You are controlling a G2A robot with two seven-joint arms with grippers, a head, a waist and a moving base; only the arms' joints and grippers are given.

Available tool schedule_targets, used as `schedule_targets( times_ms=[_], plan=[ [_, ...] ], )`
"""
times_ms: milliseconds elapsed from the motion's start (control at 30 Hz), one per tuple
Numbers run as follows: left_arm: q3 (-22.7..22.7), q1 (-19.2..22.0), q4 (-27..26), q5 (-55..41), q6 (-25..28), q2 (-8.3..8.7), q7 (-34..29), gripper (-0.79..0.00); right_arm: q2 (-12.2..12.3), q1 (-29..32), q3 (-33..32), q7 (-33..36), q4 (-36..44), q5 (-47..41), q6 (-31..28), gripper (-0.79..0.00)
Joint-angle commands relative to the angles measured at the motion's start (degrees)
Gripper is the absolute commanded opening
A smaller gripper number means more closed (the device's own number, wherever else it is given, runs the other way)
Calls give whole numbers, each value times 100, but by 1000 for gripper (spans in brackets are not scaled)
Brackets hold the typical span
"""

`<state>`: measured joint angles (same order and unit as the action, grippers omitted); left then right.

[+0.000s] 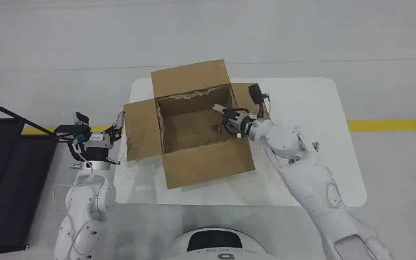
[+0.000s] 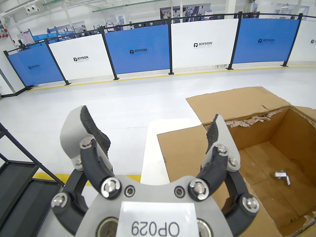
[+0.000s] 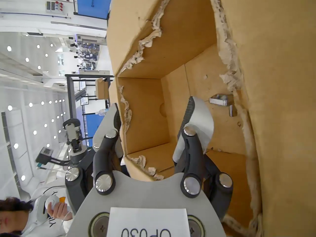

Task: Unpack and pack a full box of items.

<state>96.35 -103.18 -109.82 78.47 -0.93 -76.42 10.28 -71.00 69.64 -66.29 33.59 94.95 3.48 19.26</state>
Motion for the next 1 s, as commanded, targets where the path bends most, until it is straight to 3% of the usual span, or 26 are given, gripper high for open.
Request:
schedule_targets(
  times_ms=[0, 233, 333, 467, 600, 733, 967],
  plan=[
    [0, 0, 0, 0, 0, 0, 0, 0, 72, 213, -386, 310, 410, -163, -57, 0],
    [0, 0, 0, 0, 0, 0, 0, 0, 360, 1493, -2762, 1497, 1979, -1370, -400, 0],
    [0, 0, 0, 0, 0, 0, 0, 0, 428, 2024, -3888, 1908, 2131, -1988, -632, 0],
    [0, 0, 0, 0, 0, 0, 0, 0, 466, 2566, -4919, 2173, 1998, -2545, -851, 0],
    [0, 0, 0, 0, 0, 0, 0, 0, 534, 2786, -5259, 2378, 1839, -2073, -978, 0],
    [0, 0, 0, 0, 0, 0, 0, 0, 595, 2774, -5047, 2412, 1776, -1430, -775, 0],
    [0, 0, 0, 0, 0, 0, 0, 0, 595, 2774, -5047, 2412, 1776, -1430, -775, 0]
  ],
)
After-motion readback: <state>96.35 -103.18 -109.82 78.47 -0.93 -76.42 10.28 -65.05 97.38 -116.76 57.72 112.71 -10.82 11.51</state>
